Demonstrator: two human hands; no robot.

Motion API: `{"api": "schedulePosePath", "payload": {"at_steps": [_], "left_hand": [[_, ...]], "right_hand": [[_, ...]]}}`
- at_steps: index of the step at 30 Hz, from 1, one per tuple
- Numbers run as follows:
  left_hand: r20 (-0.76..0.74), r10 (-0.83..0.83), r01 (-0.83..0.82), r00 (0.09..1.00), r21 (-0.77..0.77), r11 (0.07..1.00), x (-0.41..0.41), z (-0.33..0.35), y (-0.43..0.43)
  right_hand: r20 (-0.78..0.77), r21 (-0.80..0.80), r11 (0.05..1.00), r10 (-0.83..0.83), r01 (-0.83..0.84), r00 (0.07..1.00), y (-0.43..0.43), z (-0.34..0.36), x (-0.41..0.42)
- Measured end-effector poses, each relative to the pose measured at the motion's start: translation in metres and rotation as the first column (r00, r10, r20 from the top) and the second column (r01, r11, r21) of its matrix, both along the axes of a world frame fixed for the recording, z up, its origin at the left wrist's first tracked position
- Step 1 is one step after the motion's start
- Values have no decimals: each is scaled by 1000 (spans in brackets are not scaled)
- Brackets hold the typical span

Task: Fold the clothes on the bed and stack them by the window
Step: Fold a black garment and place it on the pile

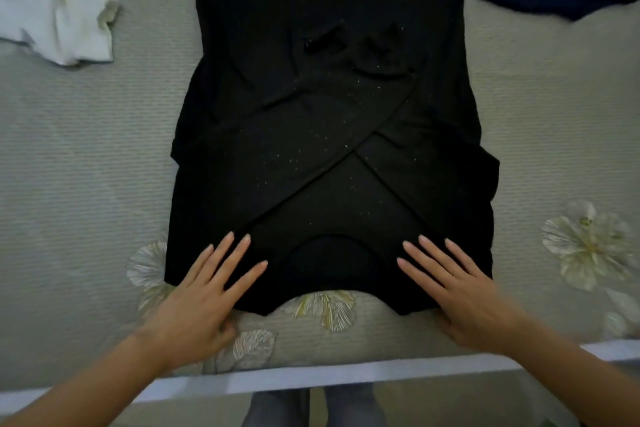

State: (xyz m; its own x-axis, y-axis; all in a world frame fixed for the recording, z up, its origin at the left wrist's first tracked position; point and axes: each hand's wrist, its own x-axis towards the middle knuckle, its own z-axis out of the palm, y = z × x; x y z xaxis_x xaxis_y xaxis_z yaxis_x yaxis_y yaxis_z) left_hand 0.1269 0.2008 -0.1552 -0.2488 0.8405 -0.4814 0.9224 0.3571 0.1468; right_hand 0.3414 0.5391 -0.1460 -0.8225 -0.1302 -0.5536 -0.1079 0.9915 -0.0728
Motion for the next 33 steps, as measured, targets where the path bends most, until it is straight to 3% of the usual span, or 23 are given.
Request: {"api": "schedulePosePath", "payload": {"at_steps": [4, 7, 9, 12, 17, 21, 24, 28, 31, 33], "left_hand": [[-212, -61, 91, 975, 133, 987, 8, -8, 21], [-260, 31, -25, 965, 27, 999, -1, -3, 40], [-213, 104, -130, 972, -111, 985, -7, -4, 46], [-38, 270, -273, 962, -133, 953, -7, 4, 52], [117, 433, -401, 894, -223, 888, 20, 33, 54], [229, 444, -348, 866, -360, 865, 58, 50, 51], [367, 517, -296, 773, -512, 807, 82, 61, 47], [343, 666, -302, 663, -691, 657, 76, 74, 46], [357, 758, -405, 545, -680, 611, 42, 83, 52], [394, 809, -513, 436, -630, 583, 10, 87, 58]], "right_hand": [[-86, 100, 993, -45, 54, 995, 1, -8, -23], [-70, 138, 959, -240, 248, 968, 4, -9, -38], [3, 87, 929, -361, 360, 932, 10, -10, -42], [65, -26, 900, -434, 436, 899, 15, 0, -40], [189, -122, 891, -411, 437, 892, 15, 24, -5], [360, -208, 881, -334, 424, 871, 14, 43, 32], [541, -270, 818, -307, 507, 783, 17, 56, 51], [710, -237, 761, -289, 604, 642, 32, 67, 50], [648, -208, 741, -384, 638, 657, 50, 70, 25], [491, -245, 723, -482, 646, 726, 65, 69, -3]]}}
